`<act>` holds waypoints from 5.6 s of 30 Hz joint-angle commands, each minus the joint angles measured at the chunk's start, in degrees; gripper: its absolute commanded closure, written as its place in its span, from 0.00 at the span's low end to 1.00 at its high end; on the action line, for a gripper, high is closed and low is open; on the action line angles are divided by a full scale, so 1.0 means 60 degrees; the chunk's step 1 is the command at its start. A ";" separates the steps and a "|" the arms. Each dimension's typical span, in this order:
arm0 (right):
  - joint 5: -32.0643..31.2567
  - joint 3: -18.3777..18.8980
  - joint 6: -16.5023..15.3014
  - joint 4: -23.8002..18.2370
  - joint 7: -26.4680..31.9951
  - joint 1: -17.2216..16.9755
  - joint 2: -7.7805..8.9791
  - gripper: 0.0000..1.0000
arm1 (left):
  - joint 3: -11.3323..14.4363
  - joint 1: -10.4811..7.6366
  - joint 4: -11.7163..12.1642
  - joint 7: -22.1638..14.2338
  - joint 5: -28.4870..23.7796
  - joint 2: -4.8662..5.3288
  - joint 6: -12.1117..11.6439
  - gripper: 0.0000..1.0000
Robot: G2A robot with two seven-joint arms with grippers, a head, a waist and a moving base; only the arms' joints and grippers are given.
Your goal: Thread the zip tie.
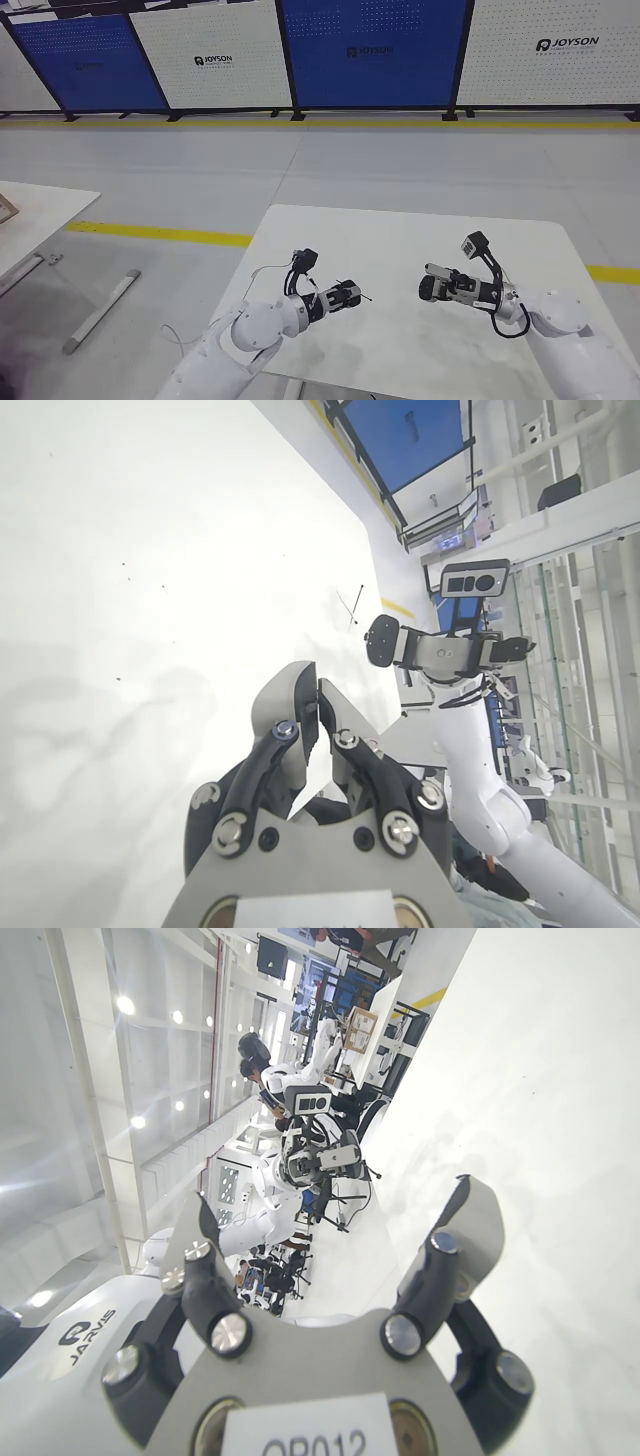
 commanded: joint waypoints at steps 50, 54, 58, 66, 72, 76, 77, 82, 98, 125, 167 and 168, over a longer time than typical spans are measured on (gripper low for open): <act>0.0000 0.0000 0.0000 0.0000 0.0000 0.0000 0.0000 0.00 | -0.1562 0.1278 -0.2275 0.3035 -0.3540 -0.0181 -0.2315 1.00; 0.0000 0.0000 0.0000 0.0000 0.0000 0.0000 0.0000 0.00 | -0.1562 0.1278 -0.2275 0.3035 -0.3540 -0.0181 -0.2315 1.00; 0.0000 0.0000 0.0000 0.0000 0.0000 0.0000 0.0000 0.00 | -0.1639 0.1362 -0.2277 0.3590 -0.4231 -0.0272 -0.3184 1.00; 0.0000 0.0000 0.0000 0.0000 0.0000 0.0000 0.0000 0.00 | -0.1855 0.1594 -0.2182 0.3862 -0.4407 -0.0316 -0.4045 1.00; 0.0000 0.0000 0.0000 0.0000 0.0000 0.0000 0.0000 0.00 | -0.1626 0.1399 -0.1984 0.3106 -0.3733 -0.0280 -0.2983 1.00; 0.0000 0.0000 0.0000 0.0000 0.0000 0.0000 0.0000 0.00 | -0.1241 0.0932 -0.1633 0.2521 -0.2761 -0.0267 -0.1806 1.00; 0.0000 0.0000 0.0000 0.0000 0.0000 0.0000 0.0000 0.00 | -0.1152 0.0853 -0.1573 0.2427 -0.2534 -0.0265 -0.1624 1.00; 0.0000 0.0000 0.0000 0.0000 0.0000 0.0000 0.0000 0.00 | -0.0662 0.0573 -0.1333 0.2317 -0.0740 -0.0245 -0.0753 1.00; 0.0000 0.0000 0.0000 0.0000 0.0000 0.0000 0.0000 0.00 | -0.0282 0.0412 -0.1226 0.2138 0.0506 -0.0239 -0.0346 1.00; 0.0000 0.0000 0.0000 0.0000 0.0000 0.0000 0.0000 0.00 | 0.1324 -0.0238 -0.0436 0.1669 0.4494 -0.0313 0.1118 1.00; 0.0000 0.0000 0.0000 0.0000 0.0000 0.0000 0.0000 0.00 | 0.0696 0.0291 -0.0227 0.3158 0.3721 -0.0425 0.0049 1.00; 0.0000 0.0000 0.0000 0.0000 0.0000 0.0000 0.0000 0.00 | 0.0926 0.0220 -0.0134 0.3188 0.4210 -0.0446 0.0219 1.00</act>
